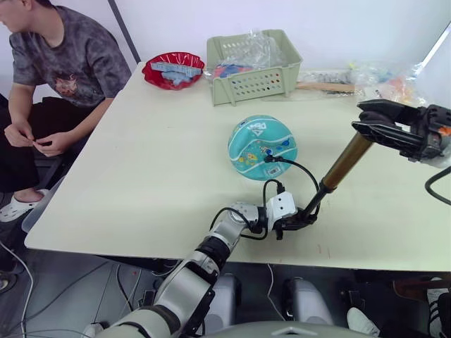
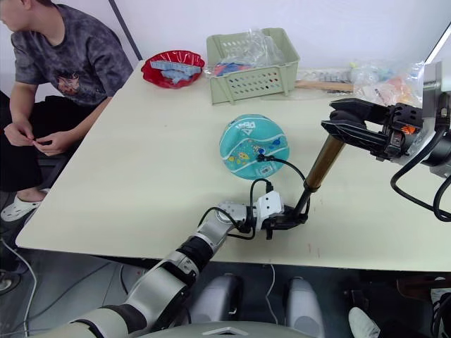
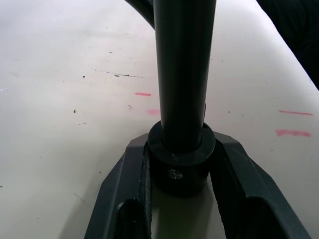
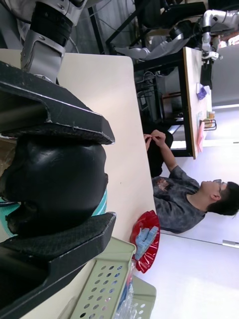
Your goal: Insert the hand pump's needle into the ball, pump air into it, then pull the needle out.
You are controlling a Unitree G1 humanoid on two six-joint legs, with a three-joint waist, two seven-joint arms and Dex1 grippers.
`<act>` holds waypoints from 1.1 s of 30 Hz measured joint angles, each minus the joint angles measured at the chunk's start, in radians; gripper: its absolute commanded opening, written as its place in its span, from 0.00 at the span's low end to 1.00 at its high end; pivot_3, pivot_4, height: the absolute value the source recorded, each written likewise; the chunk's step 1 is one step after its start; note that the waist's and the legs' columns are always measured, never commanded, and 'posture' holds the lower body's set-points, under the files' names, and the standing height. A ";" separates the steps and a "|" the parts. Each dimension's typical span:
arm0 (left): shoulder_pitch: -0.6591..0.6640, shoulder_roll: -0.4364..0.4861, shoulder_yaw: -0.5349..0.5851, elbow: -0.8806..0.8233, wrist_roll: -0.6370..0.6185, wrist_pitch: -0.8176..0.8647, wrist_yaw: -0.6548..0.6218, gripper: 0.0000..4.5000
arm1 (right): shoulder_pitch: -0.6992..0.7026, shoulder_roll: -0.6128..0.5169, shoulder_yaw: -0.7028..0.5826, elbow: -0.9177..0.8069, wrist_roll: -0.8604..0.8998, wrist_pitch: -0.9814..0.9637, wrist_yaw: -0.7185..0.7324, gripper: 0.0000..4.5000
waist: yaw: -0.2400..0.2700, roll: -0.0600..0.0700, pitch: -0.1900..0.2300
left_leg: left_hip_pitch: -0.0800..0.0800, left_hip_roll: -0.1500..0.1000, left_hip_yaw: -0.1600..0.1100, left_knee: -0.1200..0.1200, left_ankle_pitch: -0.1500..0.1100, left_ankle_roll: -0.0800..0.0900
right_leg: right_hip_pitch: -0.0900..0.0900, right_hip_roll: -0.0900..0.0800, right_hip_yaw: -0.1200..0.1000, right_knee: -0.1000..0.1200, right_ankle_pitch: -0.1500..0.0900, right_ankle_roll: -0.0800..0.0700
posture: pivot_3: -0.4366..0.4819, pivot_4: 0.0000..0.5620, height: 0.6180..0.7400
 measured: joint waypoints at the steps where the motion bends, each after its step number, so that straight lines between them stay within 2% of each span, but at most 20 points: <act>1: 0.001 0.000 0.000 0.001 0.000 0.000 0.000 0.26 | 0.026 0.004 -0.002 -0.015 -0.018 -0.020 0.003 0.38 | 0.001 -0.001 0.000 | 0.000 0.000 0.000 0.000 0.000 0.000 | 0.000 0.000 -0.001 0.000 0.000 0.000 | 0.48 0.27 1.00; 4: 0.001 0.001 0.000 0.005 0.001 0.000 0.000 0.26 | 0.107 0.040 0.008 -0.052 -0.078 -0.084 0.007 0.38 | 0.000 -0.003 -0.002 | 0.002 0.000 0.000 0.000 0.000 0.000 | 0.002 0.000 -0.001 0.000 0.000 0.000 | 0.48 0.27 1.00; 7: 0.000 0.005 0.001 0.009 0.003 0.000 0.008 0.26 | 0.191 0.099 0.075 -0.070 -0.168 -0.167 0.004 0.38 | -0.002 -0.004 -0.003 | 0.006 0.000 0.000 0.000 0.000 0.000 | 0.005 0.000 0.000 0.000 0.000 0.001 | 0.48 0.27 1.00; 12: 0.000 0.005 0.001 0.015 0.004 0.000 0.014 0.26 | 0.247 0.161 0.164 -0.067 -0.278 -0.249 -0.001 0.38 | -0.002 -0.005 -0.004 | 0.014 0.002 -0.001 -0.001 0.000 0.000 | 0.013 0.001 -0.001 0.000 -0.003 0.004 | 0.48 0.27 1.00; 19: 0.002 0.005 0.000 0.014 0.013 0.001 0.016 0.26 | 0.364 0.282 0.299 0.022 -0.493 -0.469 -0.018 0.38 | -0.002 -0.011 -0.011 | 0.015 0.002 0.000 -0.002 0.000 0.000 | 0.013 0.002 0.000 0.000 -0.002 0.003 | 0.48 0.27 1.00; 27: 0.005 0.007 0.000 0.012 0.022 0.002 0.018 0.26 | 0.377 0.315 0.315 0.030 -0.531 -0.538 -0.028 0.38 | -0.002 -0.011 -0.015 | 0.017 0.003 -0.001 -0.002 0.000 0.000 | 0.014 0.002 0.000 -0.001 -0.003 0.004 | 0.48 0.27 1.00; 33: 0.004 0.004 0.001 0.008 0.019 0.001 0.013 0.26 | 0.328 0.254 0.261 0.015 -0.435 -0.404 -0.023 0.38 | -0.001 -0.008 -0.013 | 0.014 0.003 -0.002 -0.002 0.000 0.000 | 0.013 0.001 0.000 -0.001 -0.002 0.001 | 0.48 0.27 1.00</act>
